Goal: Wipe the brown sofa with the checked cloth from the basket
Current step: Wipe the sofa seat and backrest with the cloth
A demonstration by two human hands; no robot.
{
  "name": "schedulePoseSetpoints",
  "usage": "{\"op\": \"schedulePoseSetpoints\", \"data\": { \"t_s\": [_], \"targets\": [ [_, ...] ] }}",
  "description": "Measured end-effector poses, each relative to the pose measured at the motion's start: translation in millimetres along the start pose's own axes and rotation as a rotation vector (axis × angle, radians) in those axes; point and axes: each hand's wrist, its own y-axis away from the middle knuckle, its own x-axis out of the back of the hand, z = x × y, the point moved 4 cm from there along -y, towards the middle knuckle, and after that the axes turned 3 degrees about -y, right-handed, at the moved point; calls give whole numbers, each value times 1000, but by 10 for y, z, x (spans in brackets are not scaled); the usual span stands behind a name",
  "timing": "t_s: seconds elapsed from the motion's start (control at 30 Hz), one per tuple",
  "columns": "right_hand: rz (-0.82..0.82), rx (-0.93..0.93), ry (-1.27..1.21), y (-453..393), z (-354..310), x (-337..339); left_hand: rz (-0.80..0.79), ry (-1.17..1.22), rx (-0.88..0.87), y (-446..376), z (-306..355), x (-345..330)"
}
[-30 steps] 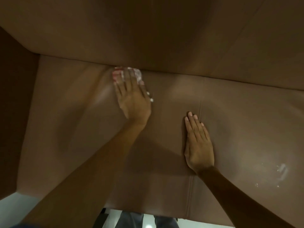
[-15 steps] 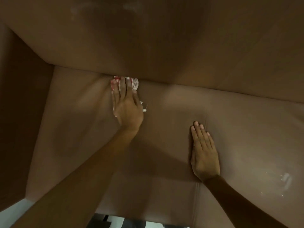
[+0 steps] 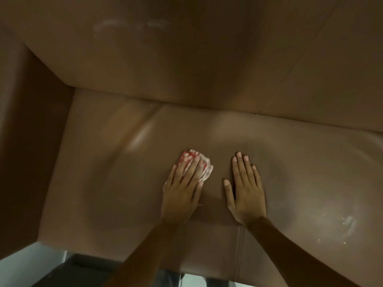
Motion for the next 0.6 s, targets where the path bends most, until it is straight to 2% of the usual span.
{"op": "schedulePoseSetpoints", "data": {
  "t_s": [0.07,0.13,0.2,0.27,0.33,0.4,0.43,0.5,0.6],
  "targets": [
    [-9,-4,5,-2,-8,8,-42,-13,-39,388,-196,19],
    [-8,-4,-2,-3,-12,20,-185,-62,-26,700,-400,40],
    [-13,-1,-10,2,-20,42,-274,-54,44,858,-601,88],
    [-30,1,-12,7,-65,74,-239,-29,179,925,-869,181],
    [-63,-26,-34,12,-134,109,-105,66,372,904,-1144,348],
    [-51,-40,-82,-92,-294,235,94,146,561,692,-1391,581],
    [-15,-23,-107,-227,-404,342,173,163,563,468,-1445,716],
    [108,39,-151,-615,-639,619,338,134,430,-146,-1434,1041],
    [374,117,-201,-1372,-933,1202,605,161,306,-1076,-1338,1652]
  ]
}}
